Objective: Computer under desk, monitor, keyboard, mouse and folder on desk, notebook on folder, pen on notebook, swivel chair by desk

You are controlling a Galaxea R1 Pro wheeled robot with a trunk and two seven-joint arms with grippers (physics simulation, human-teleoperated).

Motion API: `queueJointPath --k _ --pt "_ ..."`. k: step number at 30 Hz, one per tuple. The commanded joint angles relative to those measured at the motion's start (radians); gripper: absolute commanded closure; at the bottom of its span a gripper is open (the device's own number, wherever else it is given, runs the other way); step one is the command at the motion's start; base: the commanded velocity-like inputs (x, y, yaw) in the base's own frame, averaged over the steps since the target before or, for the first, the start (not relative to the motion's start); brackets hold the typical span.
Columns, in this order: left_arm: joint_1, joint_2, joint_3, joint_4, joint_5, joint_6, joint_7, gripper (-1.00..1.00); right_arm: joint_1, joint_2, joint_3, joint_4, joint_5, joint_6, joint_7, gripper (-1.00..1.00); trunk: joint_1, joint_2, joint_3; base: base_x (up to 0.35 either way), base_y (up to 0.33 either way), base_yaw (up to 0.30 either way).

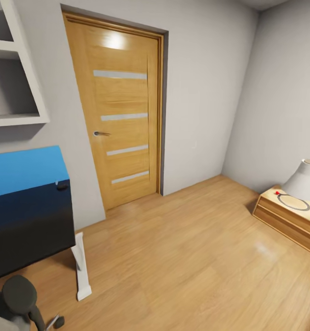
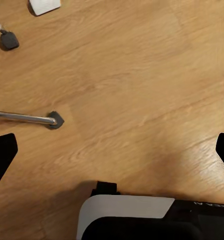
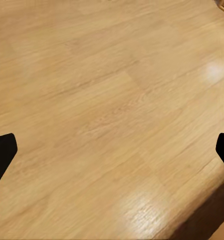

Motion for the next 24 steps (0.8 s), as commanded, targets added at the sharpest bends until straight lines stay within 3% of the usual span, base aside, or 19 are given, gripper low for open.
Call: queueJointPath --k 1,24 --pt "0.000 0.000 0.001 -0.001 0.002 -0.001 0.000 -1.00 -0.001 0.000 -0.001 0.000 0.002 -0.003 -0.002 -1.00 0.001 -0.001 -0.001 0.318 0.000 -0.002" --pt "0.000 0.001 0.005 -0.003 0.002 -0.001 0.000 -1.00 -0.001 0.000 -0.001 0.000 0.001 -0.004 -0.002 -1.00 0.001 -0.001 -0.001 0.322 0.000 0.000"
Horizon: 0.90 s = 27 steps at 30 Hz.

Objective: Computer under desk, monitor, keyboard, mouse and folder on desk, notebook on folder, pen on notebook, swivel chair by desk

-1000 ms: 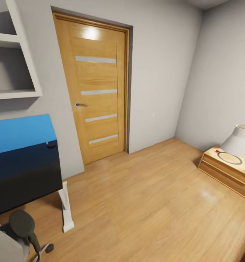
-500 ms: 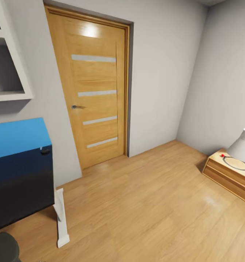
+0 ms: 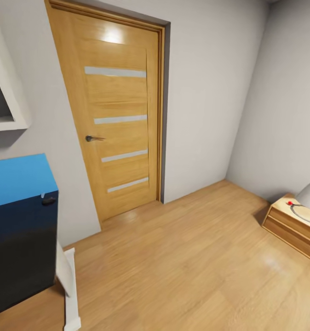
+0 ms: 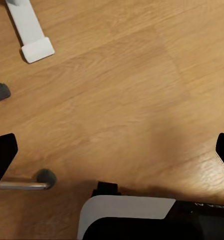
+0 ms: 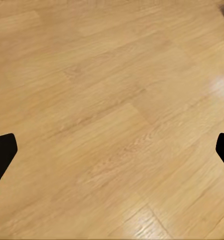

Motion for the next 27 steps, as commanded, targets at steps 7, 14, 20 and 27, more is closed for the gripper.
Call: queueJointPath --k 7,14,20,27 --pt "0.000 0.000 0.001 -0.001 0.002 -0.002 0.000 -1.00 -0.001 0.000 -0.001 0.000 0.002 -0.003 -0.002 -1.00 0.001 -0.001 -0.001 0.323 -0.001 0.000" --pt "0.000 -0.001 0.001 -0.001 0.001 -0.003 0.000 -1.00 -0.001 0.000 -0.001 0.000 0.002 -0.003 -0.002 -1.00 0.001 -0.001 -0.001 0.308 -0.129 0.000" --pt "0.000 -0.001 0.002 -0.001 0.001 -0.004 0.000 -1.00 -0.001 0.000 -0.001 0.000 0.002 -0.003 -0.002 -1.00 0.001 -0.001 -0.001 0.294 -0.201 0.000" --pt "0.000 0.000 0.002 -0.001 0.001 -0.004 0.000 -1.00 -0.001 0.000 -0.001 0.000 0.002 -0.003 -0.002 -1.00 0.001 -0.001 -0.001 0.292 -0.207 0.053"
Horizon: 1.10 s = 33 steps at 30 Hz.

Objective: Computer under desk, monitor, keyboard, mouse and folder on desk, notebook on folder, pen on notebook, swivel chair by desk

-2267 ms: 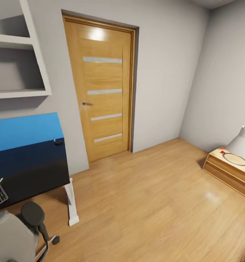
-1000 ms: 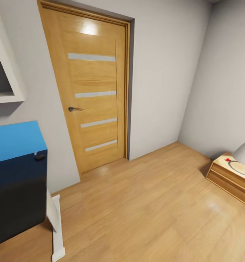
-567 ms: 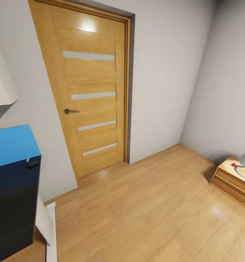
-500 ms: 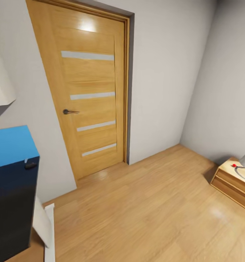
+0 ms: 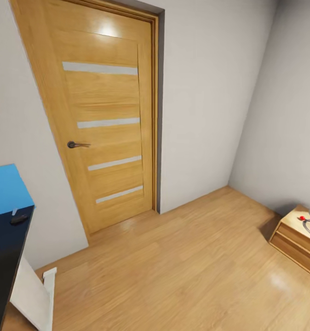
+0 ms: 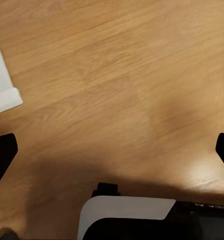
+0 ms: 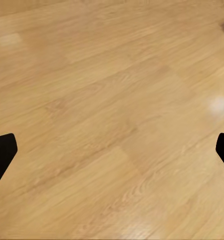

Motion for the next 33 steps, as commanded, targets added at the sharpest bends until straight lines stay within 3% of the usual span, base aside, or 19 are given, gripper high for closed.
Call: queueJointPath --k 1,33 --pt "0.000 0.000 0.001 -0.002 0.002 -0.001 0.000 -1.00 -0.001 0.000 -0.001 0.001 0.002 -0.003 -0.002 -1.00 0.001 -0.001 -0.001 0.292 -0.208 0.135" --pt "0.000 0.000 0.001 -0.001 0.004 -0.001 0.000 -1.00 -0.001 0.000 -0.001 0.002 0.004 -0.003 -0.002 -1.00 0.001 -0.001 -0.001 0.292 -0.194 0.260"
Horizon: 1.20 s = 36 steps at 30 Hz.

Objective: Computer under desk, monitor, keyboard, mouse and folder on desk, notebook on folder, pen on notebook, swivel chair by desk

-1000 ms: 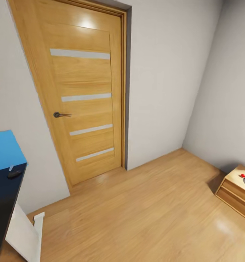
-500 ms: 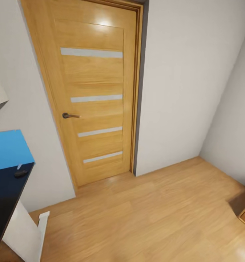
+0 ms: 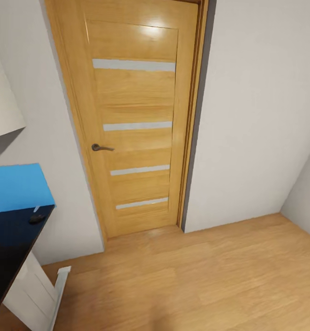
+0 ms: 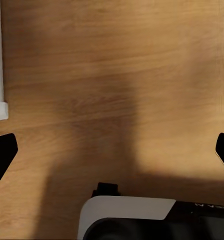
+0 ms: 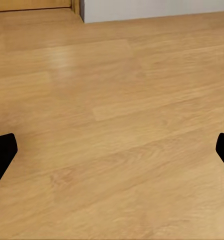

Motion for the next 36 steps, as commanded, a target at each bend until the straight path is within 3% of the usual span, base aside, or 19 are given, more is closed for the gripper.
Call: queueJointPath --k 1,18,25,32,36 --pt "0.000 0.000 0.001 -0.001 0.002 -0.001 0.000 -1.00 -0.001 0.000 -0.001 0.001 0.002 -0.002 -0.002 -1.00 0.001 -0.001 -0.001 0.292 -0.183 0.274" --pt "0.000 0.000 0.002 -0.001 0.002 -0.001 0.000 -1.00 -0.001 0.000 -0.001 0.001 0.002 -0.002 -0.002 -1.00 0.001 -0.001 -0.001 0.289 -0.182 0.274" --pt "0.000 -0.002 0.002 -0.001 0.002 -0.007 -0.002 -1.00 -0.001 0.000 -0.001 0.001 0.002 -0.002 -0.002 -1.00 0.001 -0.001 -0.001 0.115 -0.072 0.274" --pt "0.000 -0.002 0.003 -0.001 0.002 -0.088 -0.003 -1.00 -0.001 0.000 -0.001 0.000 0.002 -0.002 -0.002 -1.00 0.001 -0.001 -0.001 0.013 -0.008 0.275" --pt "0.000 -0.002 0.002 0.011 0.001 -0.173 -0.003 -1.00 -0.001 0.001 0.001 0.001 0.003 -0.018 -0.002 -1.00 0.001 -0.001 -0.001 0.002 -0.002 0.276"
